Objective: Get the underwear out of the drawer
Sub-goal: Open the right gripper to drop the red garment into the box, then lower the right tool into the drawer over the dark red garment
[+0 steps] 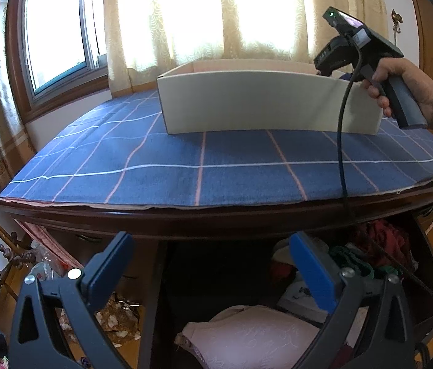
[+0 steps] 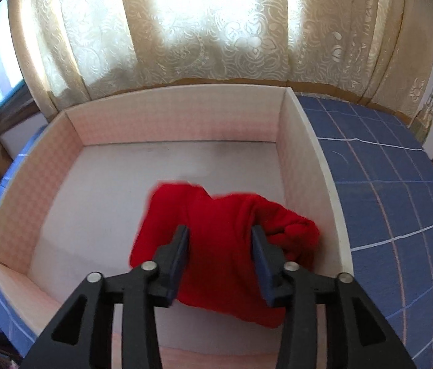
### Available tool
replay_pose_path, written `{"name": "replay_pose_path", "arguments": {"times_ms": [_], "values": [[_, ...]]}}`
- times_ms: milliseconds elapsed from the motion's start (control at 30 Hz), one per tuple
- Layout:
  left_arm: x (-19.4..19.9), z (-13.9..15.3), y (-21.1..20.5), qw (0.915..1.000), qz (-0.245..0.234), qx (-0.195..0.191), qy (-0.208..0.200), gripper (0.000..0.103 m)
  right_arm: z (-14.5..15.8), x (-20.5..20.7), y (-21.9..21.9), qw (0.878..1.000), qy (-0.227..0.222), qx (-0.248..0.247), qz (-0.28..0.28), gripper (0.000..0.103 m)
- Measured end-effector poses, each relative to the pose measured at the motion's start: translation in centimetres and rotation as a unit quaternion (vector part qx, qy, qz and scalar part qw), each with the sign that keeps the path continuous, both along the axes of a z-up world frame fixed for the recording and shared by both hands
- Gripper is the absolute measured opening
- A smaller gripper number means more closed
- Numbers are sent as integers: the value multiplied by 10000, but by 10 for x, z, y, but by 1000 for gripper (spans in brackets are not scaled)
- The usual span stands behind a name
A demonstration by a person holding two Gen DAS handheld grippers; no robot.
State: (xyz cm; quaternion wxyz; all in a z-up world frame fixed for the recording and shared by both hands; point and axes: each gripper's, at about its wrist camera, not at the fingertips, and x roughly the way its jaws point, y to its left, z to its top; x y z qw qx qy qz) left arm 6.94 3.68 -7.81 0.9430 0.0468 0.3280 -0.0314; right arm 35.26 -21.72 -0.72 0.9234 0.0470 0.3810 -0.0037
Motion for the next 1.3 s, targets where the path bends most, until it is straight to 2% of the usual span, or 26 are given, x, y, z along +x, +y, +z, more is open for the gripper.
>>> {"name": "replay_pose_path", "arguments": {"times_ms": [67, 100, 133, 200, 300, 433, 700, 800, 933, 1300], "values": [[0, 0, 0, 10000, 4, 11, 14, 103, 4, -5, -1, 9994, -133, 296, 115, 60], [0, 0, 0, 10000, 0, 14, 16, 103, 7, -8, -2, 9993, -212, 317, 68, 72], [-1, 0, -1, 10000, -1, 18, 16, 103, 12, -12, -2, 9990, -360, 280, -7, 77], [-3, 1, -1, 10000, -13, 25, -1, 103, 27, -28, -2, 9965, -807, 189, -110, 77], [-4, 2, -2, 10000, -16, 15, -14, 103, 43, -52, -6, 9918, -1252, 212, -141, 77], [-6, 2, -4, 10000, -50, -10, -7, 103, 53, -87, -5, 9859, -1661, 102, -168, 77], [-11, 3, -9, 9999, -67, 63, -68, 103, 36, -189, -2, 9760, -2161, 280, -36, 77], [-14, 3, -11, 9999, -97, 82, -67, 103, 21, -230, 3, 9746, -2228, 221, -1, 77], [-20, 4, -16, 9998, -149, 127, -101, 103, 3, -262, 14, 9764, -2159, -35, 43, 77], [-36, 8, -8, 9997, -138, 95, -187, 103, -51, -301, 20, 9841, -1726, -401, -69, 77]]}}
